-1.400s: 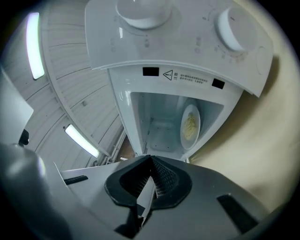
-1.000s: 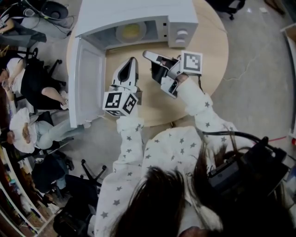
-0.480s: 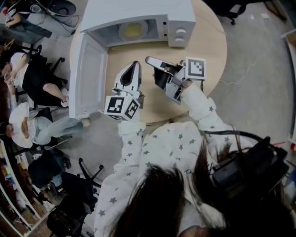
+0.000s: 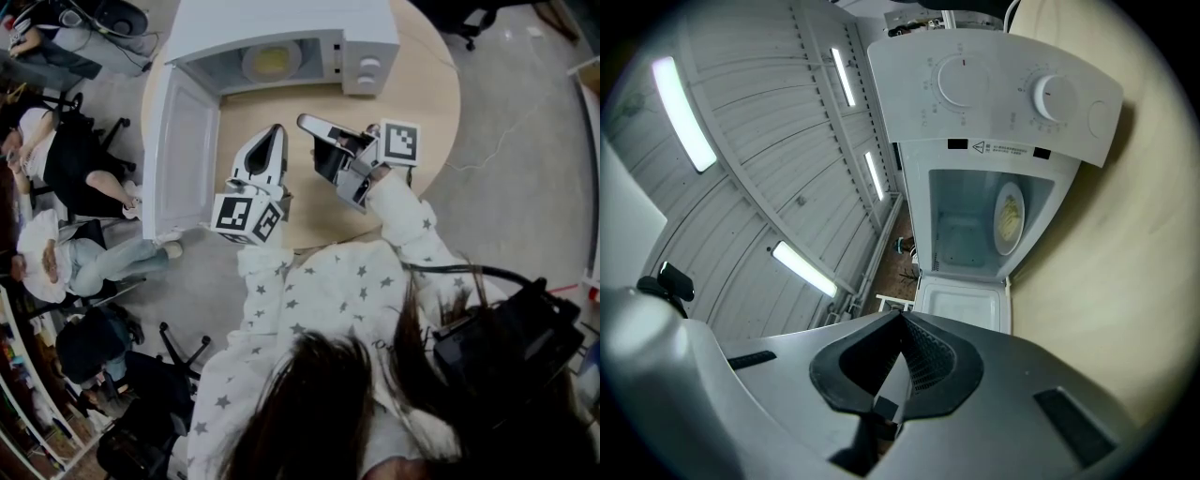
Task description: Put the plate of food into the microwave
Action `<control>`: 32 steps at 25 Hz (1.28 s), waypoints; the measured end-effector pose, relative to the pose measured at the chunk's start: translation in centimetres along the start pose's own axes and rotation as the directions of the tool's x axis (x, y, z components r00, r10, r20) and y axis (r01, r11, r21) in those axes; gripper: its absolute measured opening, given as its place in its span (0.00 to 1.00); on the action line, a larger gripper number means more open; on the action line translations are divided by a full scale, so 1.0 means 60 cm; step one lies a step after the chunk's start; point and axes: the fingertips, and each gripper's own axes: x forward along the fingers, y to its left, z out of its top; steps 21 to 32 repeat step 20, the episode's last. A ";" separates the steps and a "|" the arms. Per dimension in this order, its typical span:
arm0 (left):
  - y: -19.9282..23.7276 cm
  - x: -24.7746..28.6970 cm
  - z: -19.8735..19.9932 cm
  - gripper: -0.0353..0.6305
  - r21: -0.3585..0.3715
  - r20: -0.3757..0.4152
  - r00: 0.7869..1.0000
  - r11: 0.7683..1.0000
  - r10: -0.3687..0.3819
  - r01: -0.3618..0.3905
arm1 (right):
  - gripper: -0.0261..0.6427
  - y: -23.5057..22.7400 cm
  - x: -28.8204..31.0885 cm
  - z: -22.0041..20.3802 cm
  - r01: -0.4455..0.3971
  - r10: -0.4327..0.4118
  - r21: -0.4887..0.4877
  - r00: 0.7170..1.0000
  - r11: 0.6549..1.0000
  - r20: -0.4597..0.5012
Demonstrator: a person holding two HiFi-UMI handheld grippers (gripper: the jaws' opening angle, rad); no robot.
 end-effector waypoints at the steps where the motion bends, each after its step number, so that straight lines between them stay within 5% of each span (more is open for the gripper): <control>1: 0.000 0.001 0.000 0.06 0.001 0.000 1.000 1.000 -0.002 0.002 | 0.05 0.000 0.000 0.000 0.000 0.000 0.000 1.000 1.000 0.000; 32: -0.003 0.013 -0.014 0.06 -0.005 -0.019 0.999 1.000 -0.028 0.028 | 0.05 -0.018 -0.003 -0.008 0.014 -0.014 0.024 1.000 1.000 -0.016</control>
